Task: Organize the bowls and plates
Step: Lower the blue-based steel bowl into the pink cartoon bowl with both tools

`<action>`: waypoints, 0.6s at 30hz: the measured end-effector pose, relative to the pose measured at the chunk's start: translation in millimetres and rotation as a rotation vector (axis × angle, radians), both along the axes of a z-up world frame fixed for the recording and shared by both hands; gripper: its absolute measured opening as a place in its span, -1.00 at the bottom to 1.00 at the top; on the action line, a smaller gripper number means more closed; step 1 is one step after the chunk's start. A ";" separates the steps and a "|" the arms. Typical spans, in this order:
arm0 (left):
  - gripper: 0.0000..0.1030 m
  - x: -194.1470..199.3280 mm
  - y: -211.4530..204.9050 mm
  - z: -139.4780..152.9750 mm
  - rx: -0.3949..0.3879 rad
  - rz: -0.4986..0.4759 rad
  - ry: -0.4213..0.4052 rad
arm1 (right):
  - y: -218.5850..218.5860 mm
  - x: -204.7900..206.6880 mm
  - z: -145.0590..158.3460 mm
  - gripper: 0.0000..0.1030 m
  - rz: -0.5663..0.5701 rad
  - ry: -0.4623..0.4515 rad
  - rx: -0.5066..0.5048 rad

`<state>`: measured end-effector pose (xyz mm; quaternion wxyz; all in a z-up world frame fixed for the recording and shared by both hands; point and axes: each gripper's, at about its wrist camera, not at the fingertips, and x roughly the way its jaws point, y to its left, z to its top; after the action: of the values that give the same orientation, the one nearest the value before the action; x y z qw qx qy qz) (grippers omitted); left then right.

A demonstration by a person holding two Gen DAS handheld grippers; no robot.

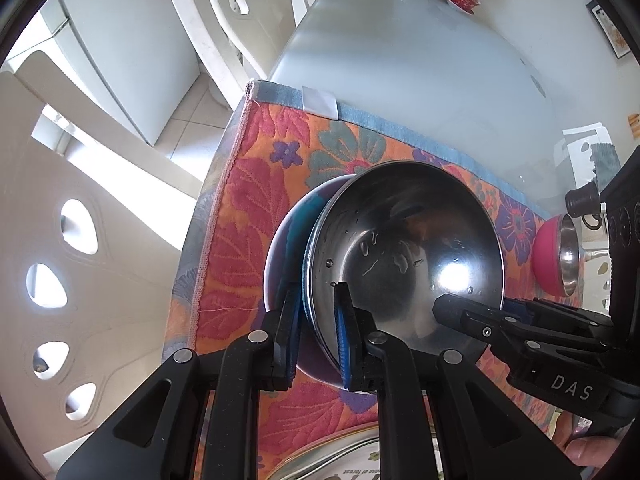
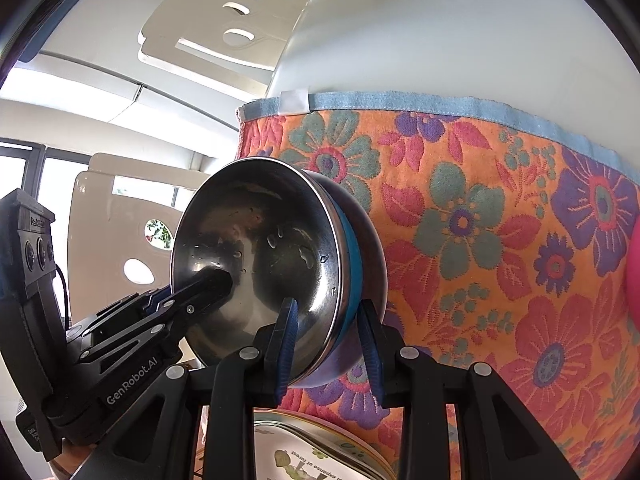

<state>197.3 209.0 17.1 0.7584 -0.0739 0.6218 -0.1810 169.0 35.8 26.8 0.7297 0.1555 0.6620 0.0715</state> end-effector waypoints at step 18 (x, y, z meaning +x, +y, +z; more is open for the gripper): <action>-0.69 -4.9 -2.5 3.9 0.024 -0.034 -0.014 | -4.7 -7.6 8.4 -0.40 -0.014 -0.003 0.018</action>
<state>192.4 206.4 21.0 0.7602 -0.0529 0.6199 -0.1871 161.4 31.1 35.3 0.7298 0.1666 0.6591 0.0722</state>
